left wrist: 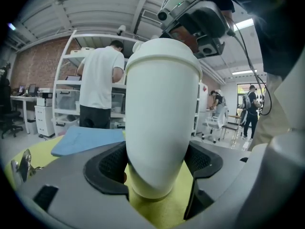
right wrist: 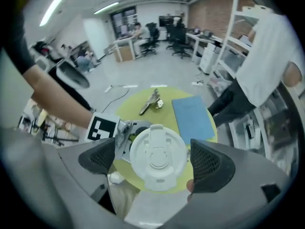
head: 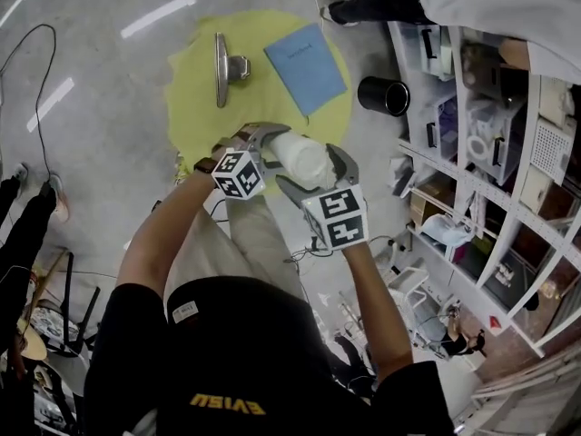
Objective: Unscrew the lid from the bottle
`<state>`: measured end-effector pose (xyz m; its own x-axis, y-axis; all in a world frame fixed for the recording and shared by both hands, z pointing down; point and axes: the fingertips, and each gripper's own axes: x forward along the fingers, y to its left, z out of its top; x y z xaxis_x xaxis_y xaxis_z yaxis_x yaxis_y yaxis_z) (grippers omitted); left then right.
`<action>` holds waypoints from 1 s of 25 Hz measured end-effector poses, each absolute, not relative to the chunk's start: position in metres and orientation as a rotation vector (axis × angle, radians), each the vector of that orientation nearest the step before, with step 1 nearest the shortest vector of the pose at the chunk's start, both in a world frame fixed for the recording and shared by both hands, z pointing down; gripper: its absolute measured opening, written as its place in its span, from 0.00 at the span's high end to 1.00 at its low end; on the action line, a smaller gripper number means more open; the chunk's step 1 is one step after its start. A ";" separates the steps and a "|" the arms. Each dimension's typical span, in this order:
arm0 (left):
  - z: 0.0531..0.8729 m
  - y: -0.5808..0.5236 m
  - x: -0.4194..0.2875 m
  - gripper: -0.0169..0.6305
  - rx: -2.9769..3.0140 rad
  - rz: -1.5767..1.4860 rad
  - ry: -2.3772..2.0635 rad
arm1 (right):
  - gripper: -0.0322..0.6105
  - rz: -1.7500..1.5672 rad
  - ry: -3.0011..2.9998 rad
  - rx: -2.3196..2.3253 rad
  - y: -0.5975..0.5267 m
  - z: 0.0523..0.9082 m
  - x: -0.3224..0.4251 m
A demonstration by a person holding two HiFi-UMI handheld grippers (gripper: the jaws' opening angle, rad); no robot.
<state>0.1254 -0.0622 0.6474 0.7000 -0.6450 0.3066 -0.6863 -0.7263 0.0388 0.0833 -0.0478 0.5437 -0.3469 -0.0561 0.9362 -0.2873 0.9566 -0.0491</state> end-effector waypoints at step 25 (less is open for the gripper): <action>0.617 -0.069 0.129 0.36 2.772 0.462 -1.296 | 0.36 0.449 -1.851 0.524 -0.066 0.554 0.099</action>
